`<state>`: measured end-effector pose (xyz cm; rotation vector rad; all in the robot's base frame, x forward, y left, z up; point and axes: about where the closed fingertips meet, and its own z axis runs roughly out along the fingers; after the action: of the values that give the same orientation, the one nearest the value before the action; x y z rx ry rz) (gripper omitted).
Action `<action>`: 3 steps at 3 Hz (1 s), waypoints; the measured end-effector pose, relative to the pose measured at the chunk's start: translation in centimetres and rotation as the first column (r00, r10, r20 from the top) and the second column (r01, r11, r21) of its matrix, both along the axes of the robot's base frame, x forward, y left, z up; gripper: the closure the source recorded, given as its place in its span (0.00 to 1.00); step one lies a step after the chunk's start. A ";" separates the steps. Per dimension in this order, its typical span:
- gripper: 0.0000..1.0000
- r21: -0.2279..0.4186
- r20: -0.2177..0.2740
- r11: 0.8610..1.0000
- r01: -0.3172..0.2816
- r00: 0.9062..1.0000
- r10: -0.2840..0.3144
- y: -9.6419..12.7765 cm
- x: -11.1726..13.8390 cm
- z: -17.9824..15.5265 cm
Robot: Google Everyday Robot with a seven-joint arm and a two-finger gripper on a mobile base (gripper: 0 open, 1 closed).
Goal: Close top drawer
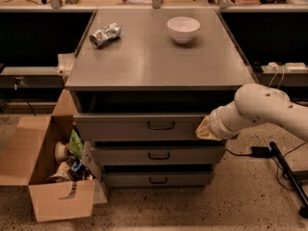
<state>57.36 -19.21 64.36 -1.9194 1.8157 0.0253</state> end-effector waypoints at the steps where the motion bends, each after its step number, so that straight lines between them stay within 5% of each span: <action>1: 0.90 -0.001 0.002 1.000 0.001 1.000 -0.001 0.1 0.3 0.0; 3: 0.43 -0.001 0.002 1.000 0.001 1.000 -0.001 0.1 0.3 0.0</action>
Offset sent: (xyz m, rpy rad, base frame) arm 0.0030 0.0006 0.0004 -0.0008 -0.0018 -0.0009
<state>57.66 -19.14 64.39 -1.9187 1.8156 0.0228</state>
